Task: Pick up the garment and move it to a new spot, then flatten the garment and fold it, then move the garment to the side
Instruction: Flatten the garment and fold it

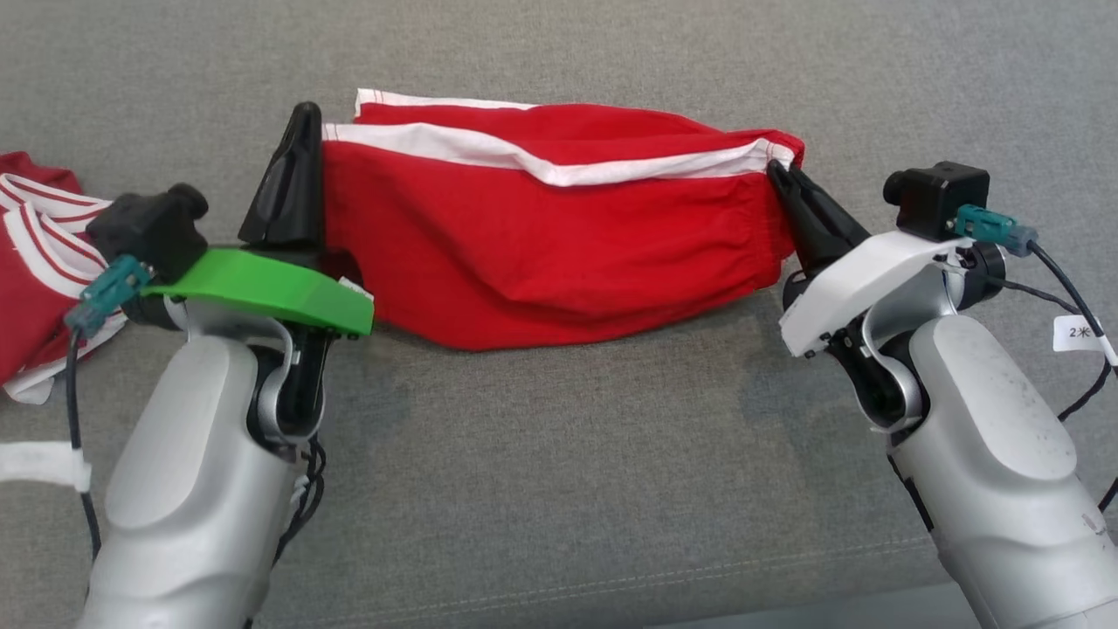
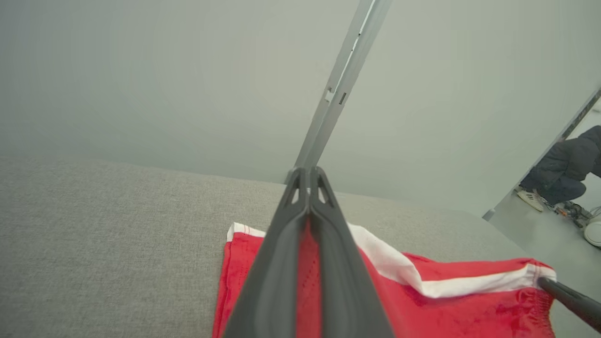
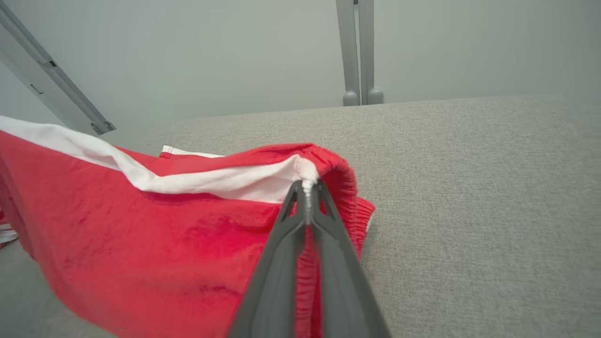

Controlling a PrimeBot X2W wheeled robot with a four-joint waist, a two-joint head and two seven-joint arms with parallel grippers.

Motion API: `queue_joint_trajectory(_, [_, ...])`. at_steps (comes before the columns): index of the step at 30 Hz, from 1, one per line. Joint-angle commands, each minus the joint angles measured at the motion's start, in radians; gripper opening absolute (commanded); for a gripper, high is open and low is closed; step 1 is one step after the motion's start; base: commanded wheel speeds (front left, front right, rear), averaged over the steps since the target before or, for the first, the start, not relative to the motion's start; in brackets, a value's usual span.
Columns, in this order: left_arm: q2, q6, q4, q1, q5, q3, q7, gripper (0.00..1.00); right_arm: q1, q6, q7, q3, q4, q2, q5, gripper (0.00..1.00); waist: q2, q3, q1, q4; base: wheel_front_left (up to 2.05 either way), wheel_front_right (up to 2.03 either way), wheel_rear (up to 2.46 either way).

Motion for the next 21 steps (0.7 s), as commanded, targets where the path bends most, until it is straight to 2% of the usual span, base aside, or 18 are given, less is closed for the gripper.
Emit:
queue_joint_trajectory(1, [0.010,-0.010,0.045,-0.066,0.029,-0.012,-0.001,0.00,-0.033,-0.001,-0.013,-0.013,0.017,0.014,-0.023,0.00,0.0000,0.062,0.0000,-0.033,0.00,0.00,0.00])
queue_joint_trajectory(11, [0.012,-0.028,0.214,-0.255,0.074,-0.029,-0.014,0.00,-0.142,-0.001,-0.045,-0.024,0.085,0.051,-0.086,0.00,0.0000,0.133,0.0000,-0.063,0.00,0.00,0.00])
queue_joint_trajectory(21, [0.010,-0.049,0.358,-0.394,0.098,-0.052,-0.020,0.00,-0.238,-0.001,-0.060,-0.039,0.173,0.093,-0.139,0.00,0.0000,0.159,0.0000,-0.090,0.00,0.00,0.00])
